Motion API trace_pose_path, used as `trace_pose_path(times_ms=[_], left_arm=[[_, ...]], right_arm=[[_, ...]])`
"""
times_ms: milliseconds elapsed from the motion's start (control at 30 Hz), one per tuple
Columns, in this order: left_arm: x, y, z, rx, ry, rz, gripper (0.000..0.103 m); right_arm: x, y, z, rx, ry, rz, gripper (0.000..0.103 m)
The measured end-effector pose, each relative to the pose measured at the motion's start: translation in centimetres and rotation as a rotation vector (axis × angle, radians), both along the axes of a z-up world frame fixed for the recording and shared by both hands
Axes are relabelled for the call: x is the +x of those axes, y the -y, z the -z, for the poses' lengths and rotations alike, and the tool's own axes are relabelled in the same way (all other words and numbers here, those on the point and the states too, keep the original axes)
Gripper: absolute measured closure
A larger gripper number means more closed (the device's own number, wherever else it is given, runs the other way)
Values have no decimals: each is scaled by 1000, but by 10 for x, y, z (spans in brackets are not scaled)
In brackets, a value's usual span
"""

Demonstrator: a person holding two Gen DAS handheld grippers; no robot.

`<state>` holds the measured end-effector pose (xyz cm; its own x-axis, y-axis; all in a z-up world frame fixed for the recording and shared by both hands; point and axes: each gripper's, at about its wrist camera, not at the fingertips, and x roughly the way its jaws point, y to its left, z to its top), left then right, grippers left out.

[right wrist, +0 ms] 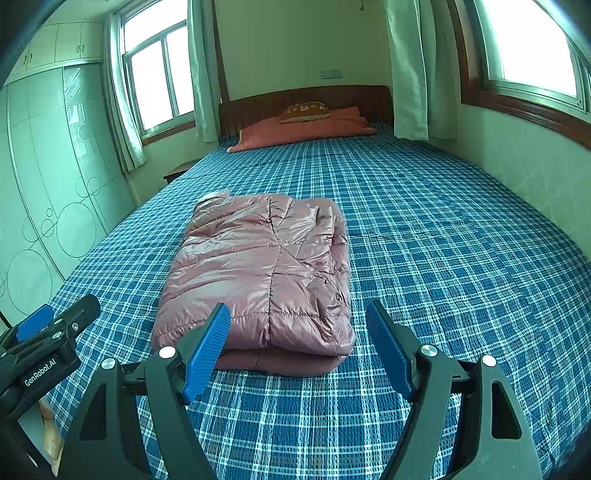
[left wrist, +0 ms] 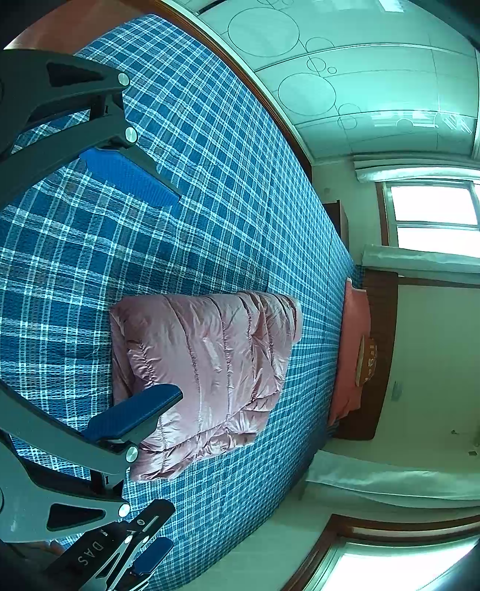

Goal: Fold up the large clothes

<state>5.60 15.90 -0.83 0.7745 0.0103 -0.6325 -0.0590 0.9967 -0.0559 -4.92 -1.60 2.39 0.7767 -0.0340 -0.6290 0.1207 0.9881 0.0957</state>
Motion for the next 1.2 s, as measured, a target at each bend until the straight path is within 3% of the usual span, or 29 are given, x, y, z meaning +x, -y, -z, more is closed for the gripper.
trace_pose_path(times_ms=[1200], left_arm=[[-1,0,9,-5,-18,4,6]], right_arm=[[0,-5,6,-8,-6,-5,28]])
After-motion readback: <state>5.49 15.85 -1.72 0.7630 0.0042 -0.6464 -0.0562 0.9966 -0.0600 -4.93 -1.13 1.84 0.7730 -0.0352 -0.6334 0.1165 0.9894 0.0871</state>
